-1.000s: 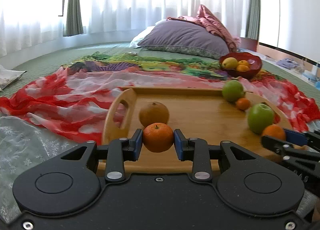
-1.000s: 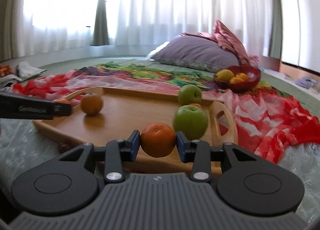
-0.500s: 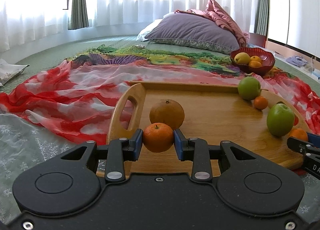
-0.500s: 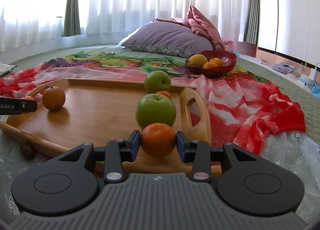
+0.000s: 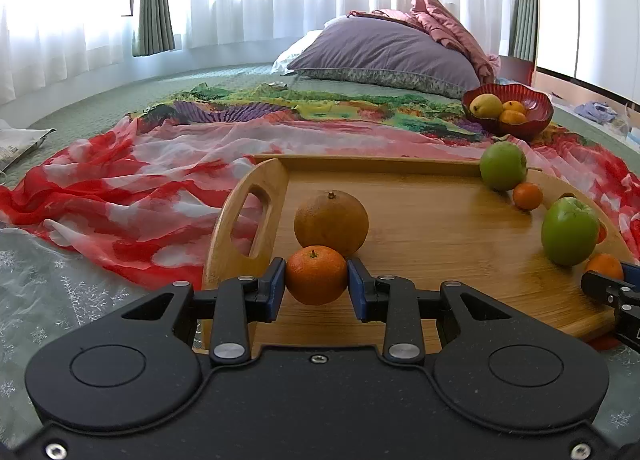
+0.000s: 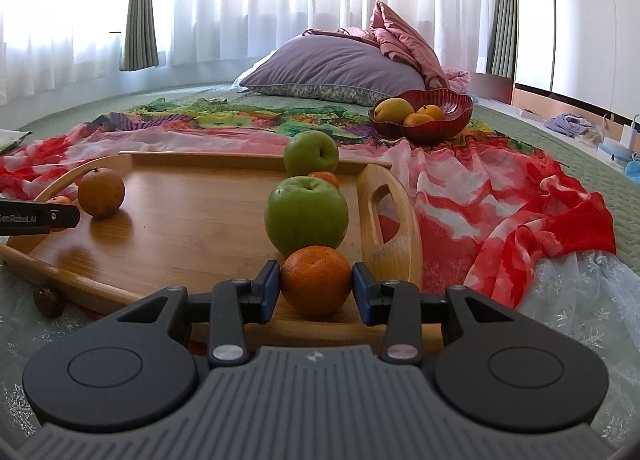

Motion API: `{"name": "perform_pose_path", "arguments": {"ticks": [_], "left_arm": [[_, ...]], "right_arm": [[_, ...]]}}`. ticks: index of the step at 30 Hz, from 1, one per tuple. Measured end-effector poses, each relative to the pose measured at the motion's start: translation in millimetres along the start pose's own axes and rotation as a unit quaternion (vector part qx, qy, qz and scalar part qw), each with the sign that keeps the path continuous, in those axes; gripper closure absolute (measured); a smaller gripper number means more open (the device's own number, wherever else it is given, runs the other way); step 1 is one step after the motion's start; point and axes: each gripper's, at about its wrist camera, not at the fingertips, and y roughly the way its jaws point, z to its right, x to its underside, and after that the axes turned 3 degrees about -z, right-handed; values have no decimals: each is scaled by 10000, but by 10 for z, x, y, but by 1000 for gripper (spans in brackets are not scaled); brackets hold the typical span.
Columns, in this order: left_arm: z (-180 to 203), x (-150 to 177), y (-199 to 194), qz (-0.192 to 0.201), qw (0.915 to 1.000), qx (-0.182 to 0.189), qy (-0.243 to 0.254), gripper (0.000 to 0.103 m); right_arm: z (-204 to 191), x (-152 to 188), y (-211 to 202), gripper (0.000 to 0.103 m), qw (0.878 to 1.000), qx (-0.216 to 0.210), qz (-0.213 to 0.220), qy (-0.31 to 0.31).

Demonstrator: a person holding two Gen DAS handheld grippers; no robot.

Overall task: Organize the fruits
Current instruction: 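Lower both tangerines onto the tray and open both tools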

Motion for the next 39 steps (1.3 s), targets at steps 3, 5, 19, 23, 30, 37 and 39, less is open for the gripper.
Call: {"name": "perform_pose_path", "arguments": {"ticks": [3, 5, 19, 23, 30, 37, 39], "left_arm": [[15, 4, 17, -24, 10000, 0, 50, 71], [18, 8, 30, -41, 10000, -13, 69, 71], [-4, 32, 105, -143, 9999, -15, 42, 71], [-6, 32, 109, -147, 9999, -8, 34, 71], [10, 36, 89, -116, 9999, -82, 73, 62], [-6, 28, -7, -51, 9999, -62, 63, 43], [-11, 31, -54, -8, 10000, -41, 58, 36]], "right_arm": [[-7, 2, 2, 58, 10000, -7, 5, -24], [-8, 2, 4, 58, 10000, -8, 5, -30], [-9, 0, -1, 58, 10000, -6, 0, -20], [-7, -1, -2, 58, 10000, -7, 1, -13], [0, 15, -11, 54, 10000, -50, 11, 67], [25, 56, -73, 40, 9998, -120, 96, 128], [27, 62, -108, 33, 9996, -134, 161, 172]]}}
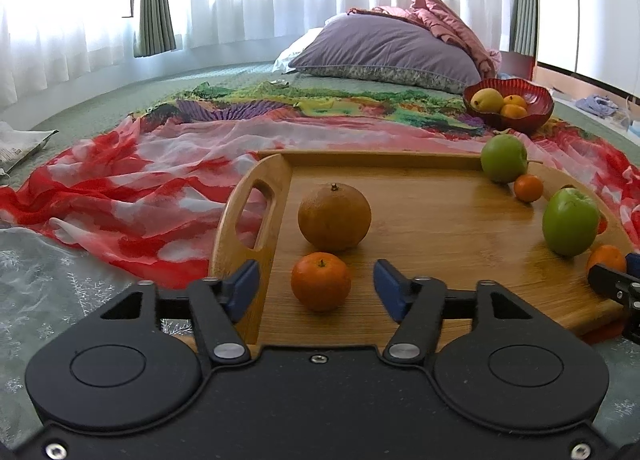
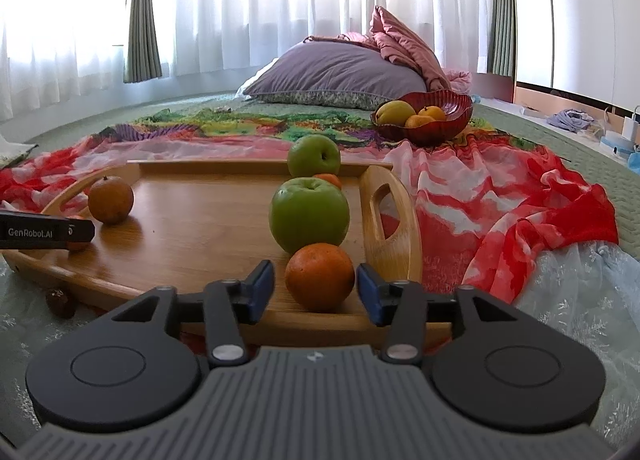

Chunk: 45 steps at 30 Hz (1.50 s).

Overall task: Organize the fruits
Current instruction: 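Lower both tangerines onto the tray and open both tools, then withdraw both tools from the tray toward the brown dates on the cloth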

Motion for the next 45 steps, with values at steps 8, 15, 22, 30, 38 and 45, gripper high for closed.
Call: {"name": "perform_pose_path", "arguments": {"ticks": [8, 15, 22, 30, 38, 45], "left_arm": [[12, 43, -251, 137, 9997, 185, -2, 16], [41, 181, -471, 219, 9991, 343, 119, 6], [103, 308, -573, 175, 9984, 434, 328, 5], [71, 368, -535, -57, 9981, 581, 188, 6], [41, 388, -493, -362, 9959, 812, 167, 40], [77, 424, -470, -425, 9942, 956, 265, 62]], "right_arm": [[-31, 1, -179, 12, 9994, -151, 297, 124], [-176, 151, -297, 8, 9989, -301, 372, -9], [-448, 309, -352, 11, 9964, -581, 274, -546], [-615, 345, -343, 20, 9944, -781, 128, -706], [-607, 332, -285, 30, 9944, -917, -59, -519], [-647, 294, -272, 46, 9934, -1031, -104, -490]]}}
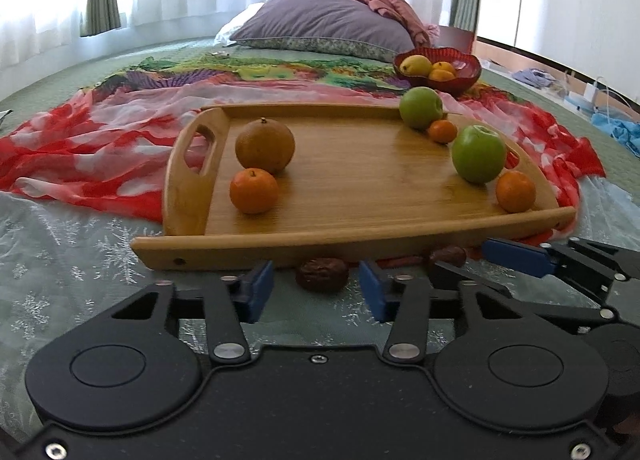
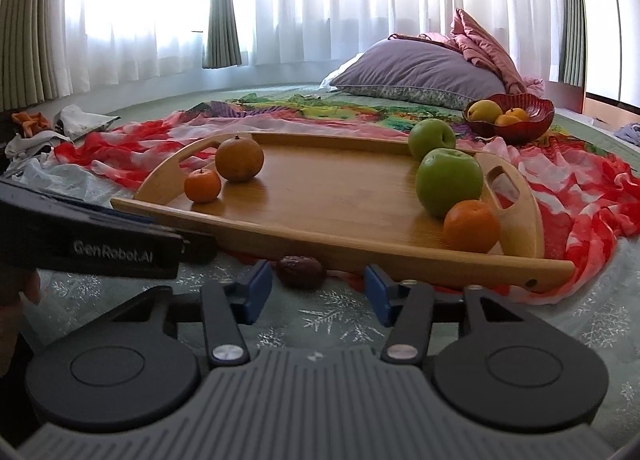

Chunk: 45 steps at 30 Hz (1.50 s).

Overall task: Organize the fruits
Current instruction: 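Withdraw both tools from the tray toward the brown dates on the cloth, then grasp a brown date with the left tool while the right tool grasps another date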

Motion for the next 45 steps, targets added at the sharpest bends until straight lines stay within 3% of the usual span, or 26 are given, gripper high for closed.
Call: {"name": "perform_pose_path", "arguments": {"ticks": [9, 28, 37, 45], "left_arm": [[3, 6, 49, -34, 10000, 78, -40, 72], [-70, 53, 106, 27, 9993, 88, -368, 74], [-50, 69, 73, 120, 9992, 46, -371, 75], [-4, 76, -27, 222, 9994, -14, -259, 75]], "right_arm": [[-77, -15, 54, 57, 9999, -41, -99, 23], [-142, -3, 129, 63, 9997, 117, -173, 157], [-145, -7, 123, 69, 9995, 171, -167, 197], [-124, -24, 87, 69, 9994, 151, -150, 267]]}}
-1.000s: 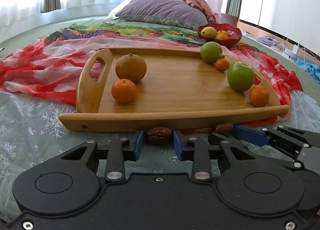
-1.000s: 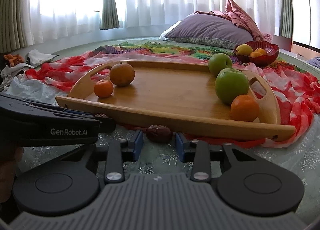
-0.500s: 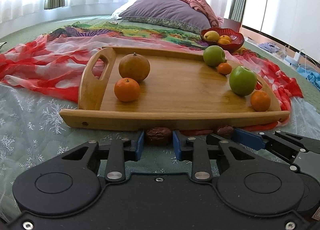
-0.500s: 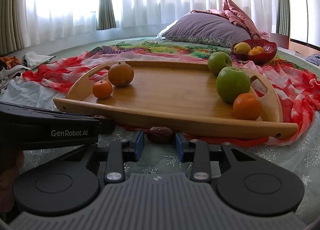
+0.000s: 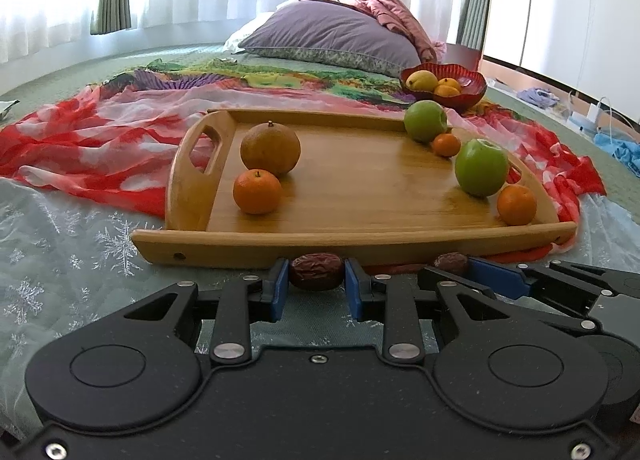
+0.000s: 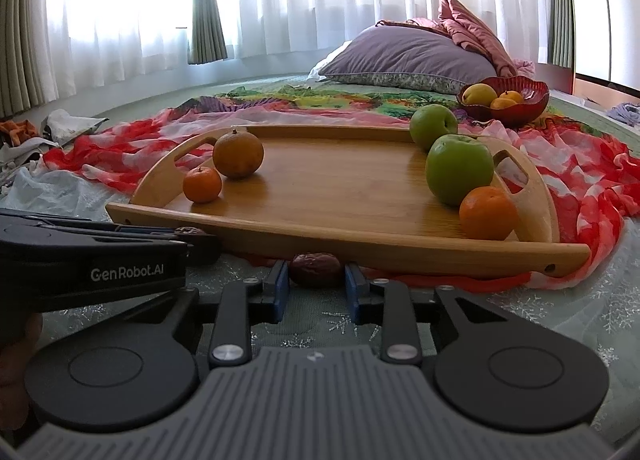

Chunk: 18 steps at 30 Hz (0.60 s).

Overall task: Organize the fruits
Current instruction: 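Grasp a brown date with the left tool while the right tool grasps another date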

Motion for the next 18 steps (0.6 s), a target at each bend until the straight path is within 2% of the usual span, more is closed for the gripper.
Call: {"name": "perform_pose_path", "arguments": {"ticks": [9, 18], "left_arm": [[67, -75, -184, 227, 9997, 48, 107, 75], [84, -465, -135, 509, 9984, 9, 236, 75]], "right_arm": [[8, -64, -145, 69, 9998, 141, 93, -115], [113, -300, -134, 69, 9988, 255, 409, -36]]}}
